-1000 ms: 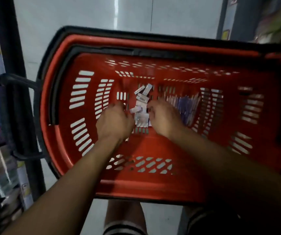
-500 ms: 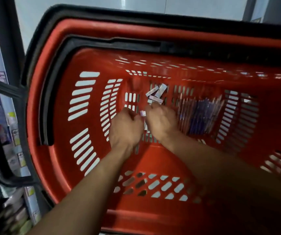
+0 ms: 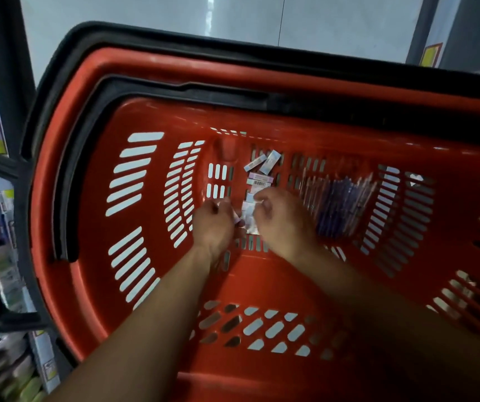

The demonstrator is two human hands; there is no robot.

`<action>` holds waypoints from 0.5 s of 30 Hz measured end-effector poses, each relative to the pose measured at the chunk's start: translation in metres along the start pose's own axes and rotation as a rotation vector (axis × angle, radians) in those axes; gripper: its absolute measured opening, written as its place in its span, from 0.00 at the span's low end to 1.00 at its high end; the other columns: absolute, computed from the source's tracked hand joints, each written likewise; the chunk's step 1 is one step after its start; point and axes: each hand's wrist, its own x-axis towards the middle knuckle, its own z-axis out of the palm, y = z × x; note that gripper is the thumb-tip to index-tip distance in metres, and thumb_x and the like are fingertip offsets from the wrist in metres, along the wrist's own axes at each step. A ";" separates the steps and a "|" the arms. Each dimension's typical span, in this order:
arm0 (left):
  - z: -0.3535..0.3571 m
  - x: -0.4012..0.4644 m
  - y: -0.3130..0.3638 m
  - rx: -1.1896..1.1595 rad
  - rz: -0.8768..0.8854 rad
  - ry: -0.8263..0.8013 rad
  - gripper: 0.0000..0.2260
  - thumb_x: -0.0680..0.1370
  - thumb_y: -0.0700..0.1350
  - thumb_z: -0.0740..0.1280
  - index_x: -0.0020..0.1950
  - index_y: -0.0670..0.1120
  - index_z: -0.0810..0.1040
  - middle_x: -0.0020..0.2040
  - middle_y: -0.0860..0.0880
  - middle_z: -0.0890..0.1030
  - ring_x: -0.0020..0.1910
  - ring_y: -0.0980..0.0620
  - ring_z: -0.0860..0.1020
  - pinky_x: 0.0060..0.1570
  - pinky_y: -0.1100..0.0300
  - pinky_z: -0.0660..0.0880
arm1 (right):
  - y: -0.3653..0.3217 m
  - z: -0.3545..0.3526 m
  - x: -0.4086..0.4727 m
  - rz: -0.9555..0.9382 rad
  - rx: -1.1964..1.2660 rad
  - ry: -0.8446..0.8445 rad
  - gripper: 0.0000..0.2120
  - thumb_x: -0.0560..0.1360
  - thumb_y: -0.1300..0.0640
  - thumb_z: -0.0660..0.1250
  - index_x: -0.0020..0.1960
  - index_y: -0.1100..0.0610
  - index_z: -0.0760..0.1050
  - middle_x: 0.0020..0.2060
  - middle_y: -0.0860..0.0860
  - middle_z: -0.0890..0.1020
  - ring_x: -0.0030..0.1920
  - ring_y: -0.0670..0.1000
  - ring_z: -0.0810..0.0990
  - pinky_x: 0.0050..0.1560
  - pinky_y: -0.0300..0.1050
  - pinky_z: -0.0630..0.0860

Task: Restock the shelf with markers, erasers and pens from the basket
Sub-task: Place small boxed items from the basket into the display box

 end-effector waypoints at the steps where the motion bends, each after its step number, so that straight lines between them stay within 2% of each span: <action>1: -0.001 0.003 -0.001 -0.015 -0.011 0.009 0.13 0.85 0.43 0.60 0.54 0.36 0.81 0.45 0.40 0.86 0.39 0.47 0.86 0.47 0.42 0.86 | 0.005 -0.001 0.006 0.002 -0.054 0.046 0.12 0.81 0.58 0.65 0.61 0.55 0.81 0.56 0.53 0.82 0.54 0.54 0.81 0.52 0.49 0.79; 4: -0.001 0.008 -0.005 -0.050 -0.062 -0.007 0.13 0.85 0.41 0.58 0.50 0.37 0.80 0.43 0.41 0.84 0.36 0.48 0.84 0.43 0.50 0.85 | 0.016 0.000 0.026 -0.075 -0.167 0.105 0.13 0.80 0.60 0.66 0.65 0.57 0.79 0.64 0.57 0.77 0.60 0.58 0.78 0.56 0.54 0.79; 7: 0.000 0.010 -0.006 -0.094 -0.090 -0.012 0.13 0.85 0.43 0.57 0.52 0.40 0.80 0.39 0.45 0.84 0.32 0.51 0.82 0.33 0.59 0.80 | 0.018 0.005 0.040 -0.105 -0.226 0.090 0.14 0.80 0.59 0.69 0.65 0.56 0.79 0.68 0.59 0.75 0.63 0.60 0.78 0.58 0.53 0.80; 11: 0.001 0.010 -0.006 -0.108 -0.090 0.023 0.14 0.85 0.45 0.58 0.51 0.40 0.80 0.40 0.43 0.83 0.32 0.50 0.81 0.26 0.63 0.75 | 0.019 0.007 0.047 -0.166 -0.344 0.145 0.12 0.79 0.60 0.70 0.62 0.55 0.82 0.59 0.58 0.76 0.55 0.60 0.80 0.49 0.50 0.79; 13: 0.002 0.010 -0.005 -0.112 -0.103 0.014 0.14 0.85 0.46 0.58 0.54 0.40 0.80 0.38 0.44 0.82 0.29 0.52 0.79 0.26 0.63 0.74 | 0.021 0.004 0.050 -0.156 -0.429 0.157 0.08 0.81 0.59 0.67 0.57 0.57 0.82 0.56 0.57 0.76 0.50 0.60 0.80 0.42 0.48 0.75; 15: 0.003 0.009 -0.004 -0.128 -0.114 -0.009 0.13 0.86 0.46 0.57 0.56 0.40 0.79 0.37 0.46 0.80 0.28 0.53 0.79 0.28 0.62 0.76 | 0.023 0.002 0.050 -0.138 -0.465 0.142 0.08 0.81 0.58 0.66 0.56 0.58 0.81 0.58 0.57 0.76 0.50 0.61 0.80 0.43 0.50 0.77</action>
